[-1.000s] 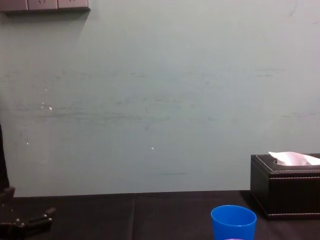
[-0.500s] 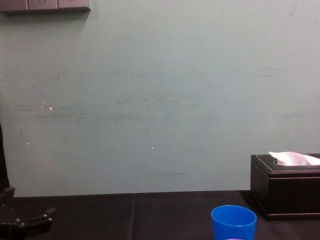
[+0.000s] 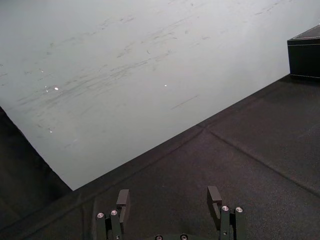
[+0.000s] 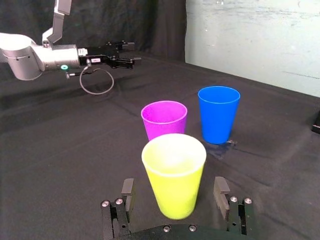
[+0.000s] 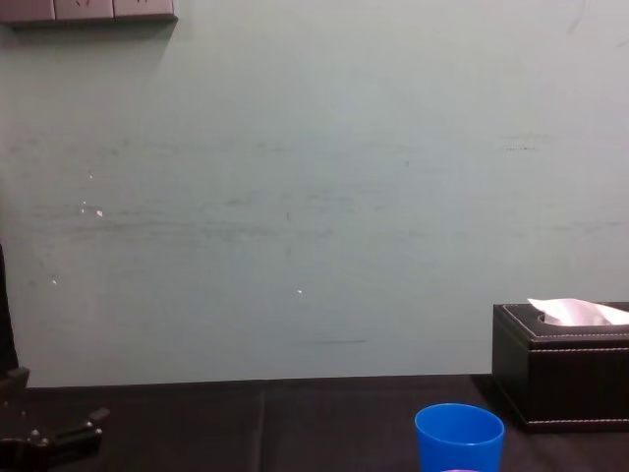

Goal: Stack the three plastic cups sequentially using one hand.

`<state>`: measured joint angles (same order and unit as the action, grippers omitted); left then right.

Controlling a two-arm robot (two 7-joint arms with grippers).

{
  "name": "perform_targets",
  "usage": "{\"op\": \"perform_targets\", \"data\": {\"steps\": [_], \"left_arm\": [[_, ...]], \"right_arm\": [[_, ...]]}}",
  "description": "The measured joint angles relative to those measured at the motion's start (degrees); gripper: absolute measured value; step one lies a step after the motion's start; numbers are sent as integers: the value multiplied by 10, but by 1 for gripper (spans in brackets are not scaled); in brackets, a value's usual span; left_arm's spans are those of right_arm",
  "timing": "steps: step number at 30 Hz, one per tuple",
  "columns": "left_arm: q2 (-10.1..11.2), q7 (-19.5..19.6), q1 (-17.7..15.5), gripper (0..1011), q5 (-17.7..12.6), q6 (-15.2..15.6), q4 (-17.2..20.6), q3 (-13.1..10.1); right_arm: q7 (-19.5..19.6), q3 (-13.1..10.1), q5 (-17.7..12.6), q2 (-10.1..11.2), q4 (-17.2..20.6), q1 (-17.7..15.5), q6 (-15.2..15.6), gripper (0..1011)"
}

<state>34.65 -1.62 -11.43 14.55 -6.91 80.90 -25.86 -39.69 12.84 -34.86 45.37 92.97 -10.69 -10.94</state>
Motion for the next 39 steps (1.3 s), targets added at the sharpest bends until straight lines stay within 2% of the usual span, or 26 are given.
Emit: {"op": "perform_targets", "data": {"steps": [14,28,39], "left_arm": [[0,0,0,1011,0,0,0,0],[0,0,0,1011,0,0,0,0],[0,0,0,1011,0,0,0,0]], "right_arm": [[8,21,12,-26,-14,27,28,1003],[14,44,16,-51,-33,58,44,1003],[35,61,45,-67,-38,78,44,1003]]}}
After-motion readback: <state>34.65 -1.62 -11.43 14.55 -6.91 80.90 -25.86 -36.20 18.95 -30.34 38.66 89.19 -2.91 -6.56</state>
